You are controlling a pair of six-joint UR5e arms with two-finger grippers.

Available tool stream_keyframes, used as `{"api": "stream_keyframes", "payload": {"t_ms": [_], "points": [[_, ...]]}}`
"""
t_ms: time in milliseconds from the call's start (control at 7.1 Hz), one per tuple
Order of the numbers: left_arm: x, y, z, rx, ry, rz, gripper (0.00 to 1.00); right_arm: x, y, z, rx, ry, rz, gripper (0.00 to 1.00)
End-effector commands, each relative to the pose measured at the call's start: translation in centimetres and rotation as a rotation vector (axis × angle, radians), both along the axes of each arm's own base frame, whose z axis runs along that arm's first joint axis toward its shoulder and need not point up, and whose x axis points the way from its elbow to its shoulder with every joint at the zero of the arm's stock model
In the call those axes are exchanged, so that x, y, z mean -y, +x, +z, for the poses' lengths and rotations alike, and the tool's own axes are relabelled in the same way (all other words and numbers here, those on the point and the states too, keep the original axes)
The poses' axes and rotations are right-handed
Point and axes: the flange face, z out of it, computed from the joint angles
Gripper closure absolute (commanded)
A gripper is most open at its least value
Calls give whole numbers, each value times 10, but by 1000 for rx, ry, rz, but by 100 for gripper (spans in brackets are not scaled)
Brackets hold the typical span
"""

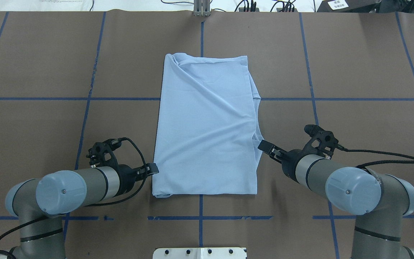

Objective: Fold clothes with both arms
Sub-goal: 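Lower both grippers onto the corners of the shirt's nearest edge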

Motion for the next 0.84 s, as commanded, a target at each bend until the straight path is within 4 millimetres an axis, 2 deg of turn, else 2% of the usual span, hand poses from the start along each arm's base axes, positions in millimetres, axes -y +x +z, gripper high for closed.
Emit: {"api": "stream_keyframes", "payload": {"t_ms": [0, 282, 422, 704], "points": [[-16, 11, -4, -2, -14, 22, 37, 0, -1, 0, 0, 0, 2, 2], [-23, 16, -8, -9, -14, 37, 38, 0, 0, 0, -1, 2, 6, 2], [-24, 18, -12, -15, -12, 39, 43, 0, 0, 0, -1, 2, 6, 2], [-24, 19, -11, -14, -12, 41, 43, 0, -1, -1, -1, 3, 6, 2]]}}
